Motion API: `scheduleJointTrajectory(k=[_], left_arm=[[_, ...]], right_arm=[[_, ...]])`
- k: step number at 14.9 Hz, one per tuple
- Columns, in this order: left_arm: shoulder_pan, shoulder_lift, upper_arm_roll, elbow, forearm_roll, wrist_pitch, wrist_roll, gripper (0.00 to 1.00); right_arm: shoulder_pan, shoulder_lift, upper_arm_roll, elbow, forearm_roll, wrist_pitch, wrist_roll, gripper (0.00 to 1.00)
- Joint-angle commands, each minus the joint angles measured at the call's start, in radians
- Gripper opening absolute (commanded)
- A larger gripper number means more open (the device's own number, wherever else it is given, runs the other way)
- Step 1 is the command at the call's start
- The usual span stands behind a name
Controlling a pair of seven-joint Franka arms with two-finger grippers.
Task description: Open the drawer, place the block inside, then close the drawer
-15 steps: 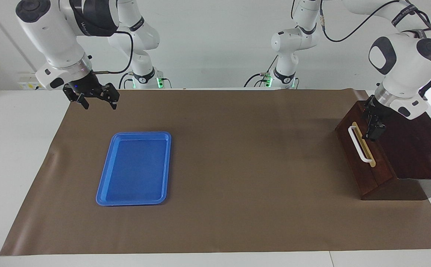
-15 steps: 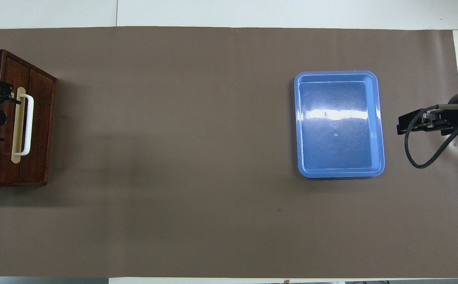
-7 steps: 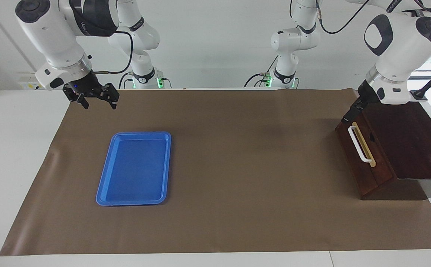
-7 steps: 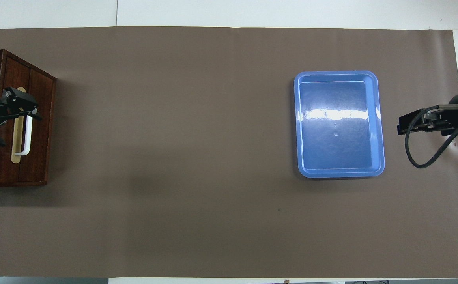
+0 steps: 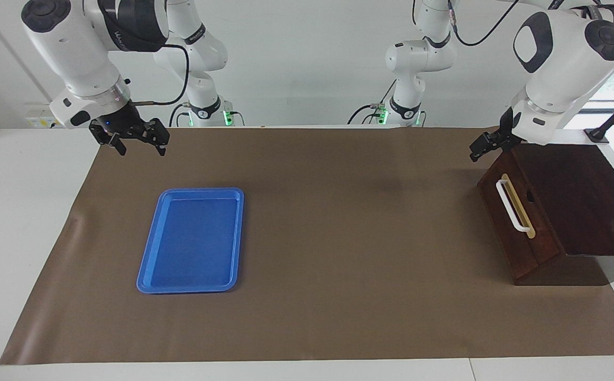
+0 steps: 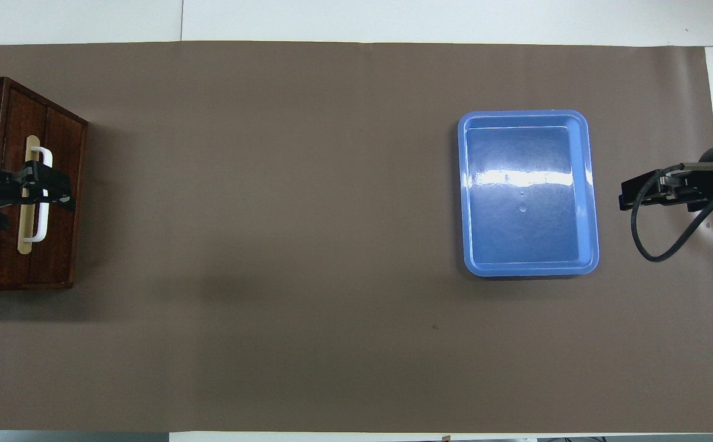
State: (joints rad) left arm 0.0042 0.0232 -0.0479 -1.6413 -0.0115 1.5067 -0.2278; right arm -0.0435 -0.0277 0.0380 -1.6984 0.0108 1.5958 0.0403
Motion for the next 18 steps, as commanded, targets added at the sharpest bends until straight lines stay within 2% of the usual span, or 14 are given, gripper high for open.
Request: scheduleJointTrajectory(k=[1, 4, 7, 13, 18], left_arm=[[-0.024, -0.014, 0.026, 0.014, -0.019, -0.042, 0.051, 1.00], [-0.029, -0.016, 0.022, 0.009, -0.018, -0.045, 0.149, 1.00], [-0.046, -0.003, 0.037, 0.055, -0.019, -0.071, 0.154, 1.00], [-0.075, 0.001, 0.063, 0.029, -0.018, -0.036, 0.188, 1.00], [-0.076, 0.015, 0.077, 0.049, -0.015, 0.000, 0.220, 1.00]], right_arm=[[-0.006, 0.009, 0.003, 0.016, 0.000, -0.022, 0.009, 1.00], [-0.006, 0.009, 0.002, 0.016, 0.002, -0.020, 0.009, 1.00], [-0.006, 0.008, 0.003, 0.014, 0.000, -0.020, 0.009, 1.00], [-0.006, 0.008, 0.003, 0.014, 0.000, -0.019, 0.010, 1.00], [-0.004, 0.008, 0.003, 0.014, 0.000, -0.019, 0.012, 1.00]])
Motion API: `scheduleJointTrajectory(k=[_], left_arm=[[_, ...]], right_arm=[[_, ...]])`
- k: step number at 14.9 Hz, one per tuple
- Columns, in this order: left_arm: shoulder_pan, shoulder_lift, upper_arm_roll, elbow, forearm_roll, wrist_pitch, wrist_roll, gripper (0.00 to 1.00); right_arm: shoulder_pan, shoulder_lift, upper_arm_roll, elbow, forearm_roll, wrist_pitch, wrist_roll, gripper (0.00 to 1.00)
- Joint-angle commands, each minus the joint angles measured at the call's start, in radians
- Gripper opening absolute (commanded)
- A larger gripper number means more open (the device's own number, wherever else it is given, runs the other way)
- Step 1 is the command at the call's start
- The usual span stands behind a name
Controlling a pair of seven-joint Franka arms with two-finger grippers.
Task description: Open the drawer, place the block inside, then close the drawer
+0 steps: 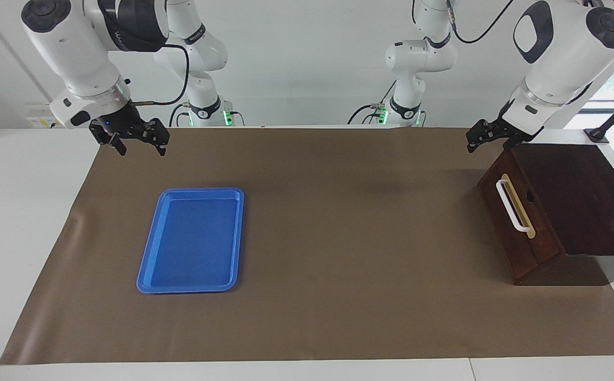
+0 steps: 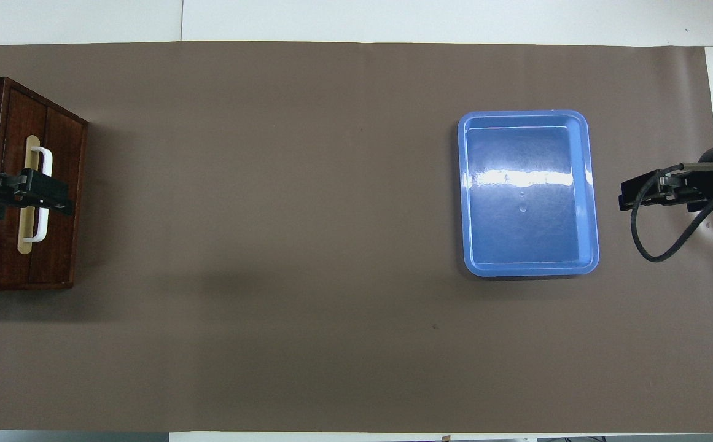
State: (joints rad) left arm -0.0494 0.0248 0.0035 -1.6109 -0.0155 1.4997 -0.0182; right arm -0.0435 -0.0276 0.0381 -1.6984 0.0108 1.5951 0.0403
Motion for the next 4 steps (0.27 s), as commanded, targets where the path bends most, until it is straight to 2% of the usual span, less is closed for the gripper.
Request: scheduleJointTrajectory(k=[1, 4], left_arm=[[-0.023, 0.014, 0.024, 0.017, -0.009, -0.001, 0.012, 1.00], [-0.023, 0.007, 0.030, 0.009, -0.008, 0.011, 0.015, 1.00]], right_arm=[[-0.006, 0.008, 0.002, 0.014, 0.000, -0.018, 0.012, 1.00], [-0.004, 0.008, 0.003, 0.014, 0.000, -0.018, 0.012, 1.00]])
